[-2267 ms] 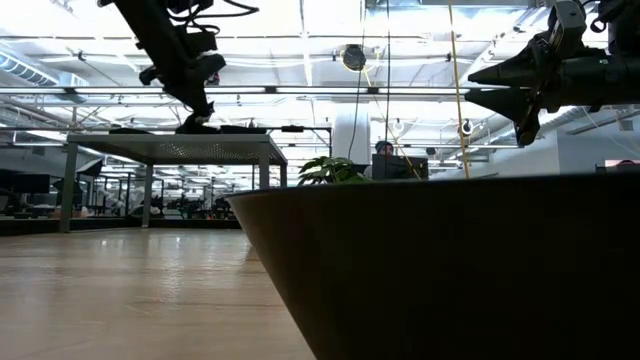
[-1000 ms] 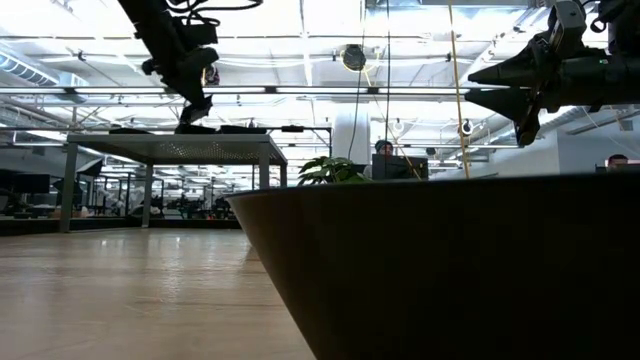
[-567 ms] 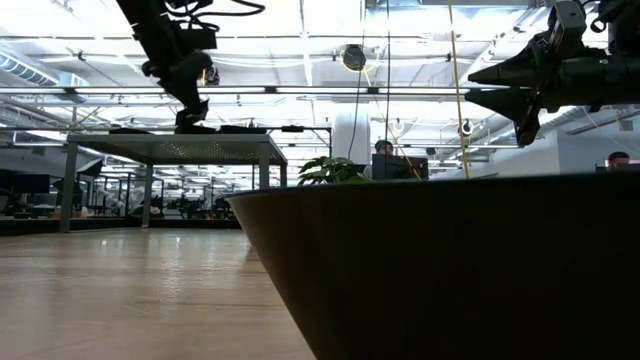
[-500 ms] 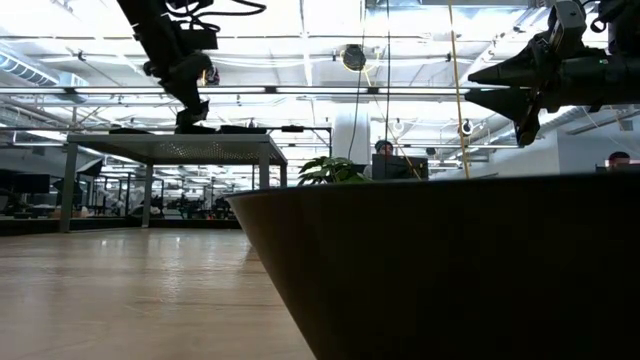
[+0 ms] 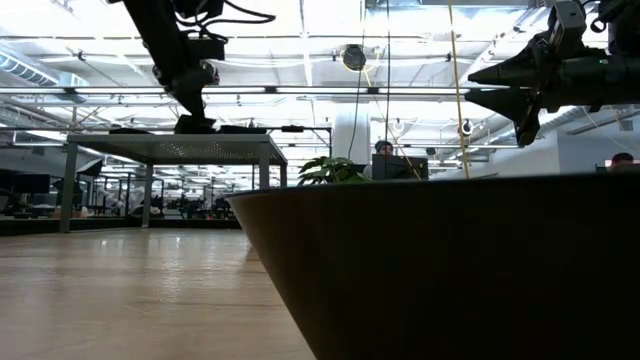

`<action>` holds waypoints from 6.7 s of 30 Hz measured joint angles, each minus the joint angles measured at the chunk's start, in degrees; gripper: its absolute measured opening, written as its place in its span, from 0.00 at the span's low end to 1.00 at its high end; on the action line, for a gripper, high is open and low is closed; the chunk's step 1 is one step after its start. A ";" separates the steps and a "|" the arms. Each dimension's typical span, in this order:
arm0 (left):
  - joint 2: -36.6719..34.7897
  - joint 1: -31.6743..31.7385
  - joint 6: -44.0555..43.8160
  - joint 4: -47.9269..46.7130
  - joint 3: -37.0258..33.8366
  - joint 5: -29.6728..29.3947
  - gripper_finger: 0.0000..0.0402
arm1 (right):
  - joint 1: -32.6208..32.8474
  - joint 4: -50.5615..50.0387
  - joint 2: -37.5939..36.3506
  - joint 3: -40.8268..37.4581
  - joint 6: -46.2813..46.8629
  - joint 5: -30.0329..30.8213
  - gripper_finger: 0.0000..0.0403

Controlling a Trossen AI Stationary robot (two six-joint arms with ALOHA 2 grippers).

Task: Pick & Place Mini shaped plates
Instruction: Stack the black square plate on top of the other black square plates on the shelf, then stack the black distorted square plate on top of the other black distorted squares plate on the shelf

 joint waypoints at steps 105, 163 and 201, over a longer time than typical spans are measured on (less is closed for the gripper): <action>37.75 -35.02 15.07 31.15 2.21 15.99 0.03 | -0.02 -0.39 0.07 0.02 -0.01 0.02 0.32; 21.78 4.83 -1.61 -12.12 25.88 10.10 0.03 | -0.02 -0.39 4.61 0.00 -0.02 0.02 0.32; 21.78 -8.54 1.21 3.77 30.64 10.03 0.56 | -0.02 -0.39 4.61 0.02 -0.02 0.02 0.32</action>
